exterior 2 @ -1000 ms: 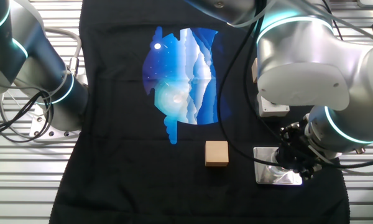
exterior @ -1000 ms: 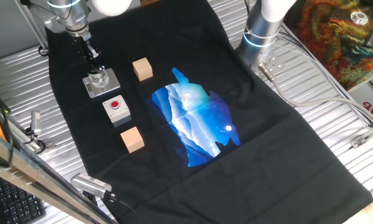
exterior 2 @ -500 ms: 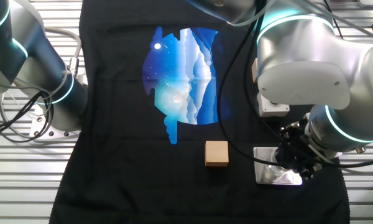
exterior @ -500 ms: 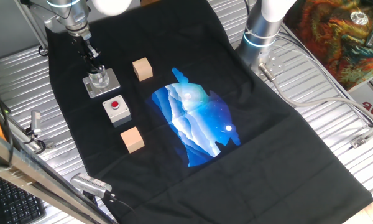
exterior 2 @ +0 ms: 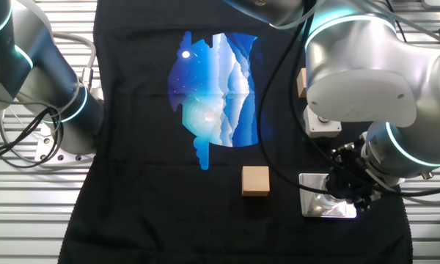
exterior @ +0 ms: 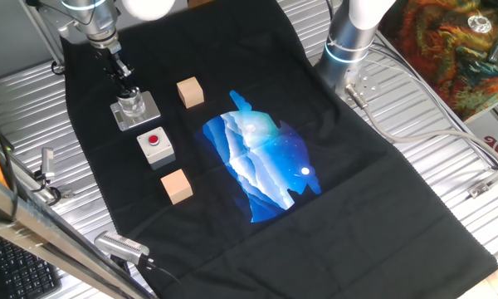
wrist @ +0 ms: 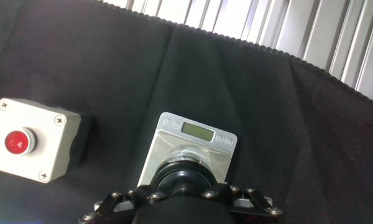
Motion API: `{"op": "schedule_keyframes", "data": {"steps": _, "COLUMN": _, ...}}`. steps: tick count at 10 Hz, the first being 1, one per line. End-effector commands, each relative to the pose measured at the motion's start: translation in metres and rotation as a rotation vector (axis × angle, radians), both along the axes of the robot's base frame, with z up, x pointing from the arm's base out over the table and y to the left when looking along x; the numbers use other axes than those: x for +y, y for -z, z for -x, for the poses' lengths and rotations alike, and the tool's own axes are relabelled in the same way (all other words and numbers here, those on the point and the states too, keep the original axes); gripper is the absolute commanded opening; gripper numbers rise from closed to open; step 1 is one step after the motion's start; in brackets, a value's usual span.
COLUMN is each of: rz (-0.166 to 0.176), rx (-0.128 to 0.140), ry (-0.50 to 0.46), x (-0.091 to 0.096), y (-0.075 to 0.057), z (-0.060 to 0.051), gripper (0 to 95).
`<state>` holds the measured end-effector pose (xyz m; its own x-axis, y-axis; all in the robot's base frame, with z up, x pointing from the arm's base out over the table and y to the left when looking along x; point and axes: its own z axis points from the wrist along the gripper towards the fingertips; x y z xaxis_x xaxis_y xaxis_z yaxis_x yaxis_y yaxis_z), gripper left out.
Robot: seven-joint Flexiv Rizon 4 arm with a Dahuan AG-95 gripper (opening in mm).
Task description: Screw the lid onto the jar
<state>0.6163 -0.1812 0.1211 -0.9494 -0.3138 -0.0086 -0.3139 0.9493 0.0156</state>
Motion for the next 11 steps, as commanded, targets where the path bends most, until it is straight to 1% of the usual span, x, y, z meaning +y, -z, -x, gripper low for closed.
{"op": "schedule_keyframes", "data": {"steps": 1, "rz": -0.001, "rx": -0.002, "ry": -0.001, "x": 0.0000, "y": 0.0002, "z": 0.0002, "gripper": 0.0}}
{"op": "schedule_keyframes", "data": {"steps": 7, "rz": 0.002, "rx": 0.006, "ry": -0.001, "x": 0.0004, "y": 0.0019, "z": -0.0009, "gripper": 0.0}}
{"op": "schedule_keyframes", "data": {"steps": 9, "rz": 0.004, "rx": 0.005, "ry": -0.002, "x": 0.0005, "y": 0.0029, "z": -0.0010, "gripper": 0.0}}
{"op": "schedule_keyframes", "data": {"steps": 11, "rz": -0.003, "rx": 0.007, "ry": 0.004, "x": 0.0005, "y": 0.0034, "z": -0.0011, "gripper": 0.0}}
